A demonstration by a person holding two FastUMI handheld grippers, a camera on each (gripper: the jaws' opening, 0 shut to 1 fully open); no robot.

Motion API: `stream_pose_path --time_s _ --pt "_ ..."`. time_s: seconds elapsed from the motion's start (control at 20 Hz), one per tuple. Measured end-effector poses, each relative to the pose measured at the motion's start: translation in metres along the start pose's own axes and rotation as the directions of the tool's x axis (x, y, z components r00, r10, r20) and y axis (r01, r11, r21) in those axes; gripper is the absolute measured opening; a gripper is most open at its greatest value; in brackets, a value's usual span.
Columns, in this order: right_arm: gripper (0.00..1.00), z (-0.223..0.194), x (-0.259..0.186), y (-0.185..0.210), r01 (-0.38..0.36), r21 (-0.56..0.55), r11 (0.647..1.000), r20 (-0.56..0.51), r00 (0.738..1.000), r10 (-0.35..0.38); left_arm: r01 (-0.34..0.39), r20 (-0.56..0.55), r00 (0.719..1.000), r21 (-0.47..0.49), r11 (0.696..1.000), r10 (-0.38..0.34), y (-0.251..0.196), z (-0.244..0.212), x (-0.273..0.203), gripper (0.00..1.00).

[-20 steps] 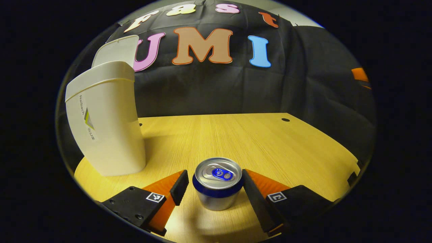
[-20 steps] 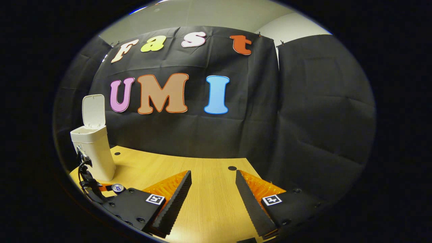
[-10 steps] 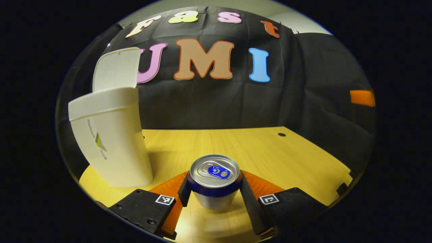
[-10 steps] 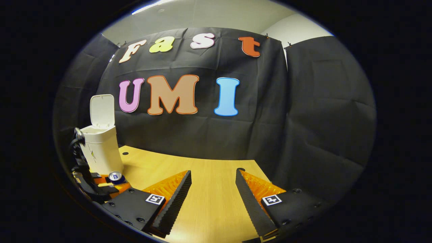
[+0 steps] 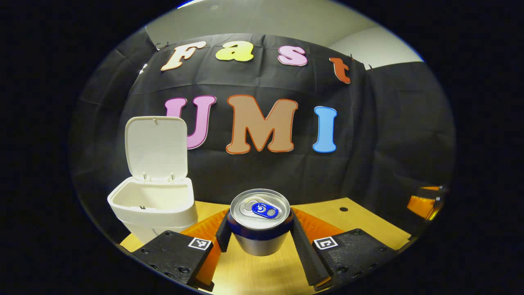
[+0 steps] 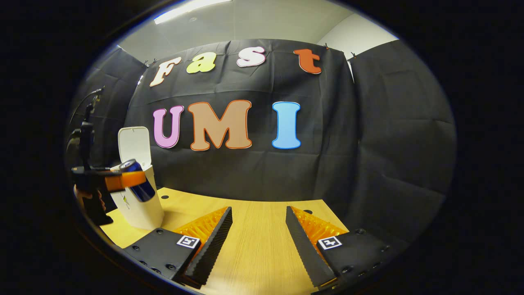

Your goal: Press the lid of the desktop garbage bin to open it, pick up the crumpled paper on the desktop and throw it into the bin, then pick up the pop can on the desktop and drop it into the bin, and finally close the garbage bin lid.

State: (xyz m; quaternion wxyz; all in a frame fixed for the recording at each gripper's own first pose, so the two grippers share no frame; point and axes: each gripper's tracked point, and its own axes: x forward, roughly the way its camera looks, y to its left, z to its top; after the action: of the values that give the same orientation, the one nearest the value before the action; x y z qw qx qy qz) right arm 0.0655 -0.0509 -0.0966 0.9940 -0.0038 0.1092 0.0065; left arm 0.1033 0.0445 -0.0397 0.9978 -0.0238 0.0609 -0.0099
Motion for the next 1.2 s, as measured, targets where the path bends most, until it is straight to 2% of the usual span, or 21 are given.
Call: stream_pose_path --time_s 0.25,0.5,0.6,0.75,1.2 --pt "0.89 -0.002 -0.002 0.011 0.002 0.008 1.000 0.000 1.000 -0.002 -0.104 0.080 0.992 0.064 0.993 0.099 0.063 0.051 0.011 0.75" --pt "0.89 -0.016 -0.011 0.021 -0.001 -0.010 1.000 -0.029 1.000 0.001 -0.224 0.070 0.973 0.044 0.974 0.221 0.135 0.059 0.021 0.76" --pt "0.89 -0.018 -0.014 0.025 -0.002 0.001 1.000 -0.036 0.999 0.002 -0.284 0.053 0.958 0.044 0.958 0.282 0.167 0.052 0.022 0.75" --pt "0.89 -0.022 -0.019 0.034 -0.003 -0.005 1.000 -0.040 0.999 0.003 -0.328 -0.015 0.944 0.046 0.944 0.329 0.198 0.026 0.030 0.76" --pt "0.89 -0.025 -0.027 0.049 -0.012 -0.023 1.000 -0.050 0.999 0.010 -0.357 -0.195 0.914 0.033 0.934 0.356 0.227 -0.049 0.053 0.77"
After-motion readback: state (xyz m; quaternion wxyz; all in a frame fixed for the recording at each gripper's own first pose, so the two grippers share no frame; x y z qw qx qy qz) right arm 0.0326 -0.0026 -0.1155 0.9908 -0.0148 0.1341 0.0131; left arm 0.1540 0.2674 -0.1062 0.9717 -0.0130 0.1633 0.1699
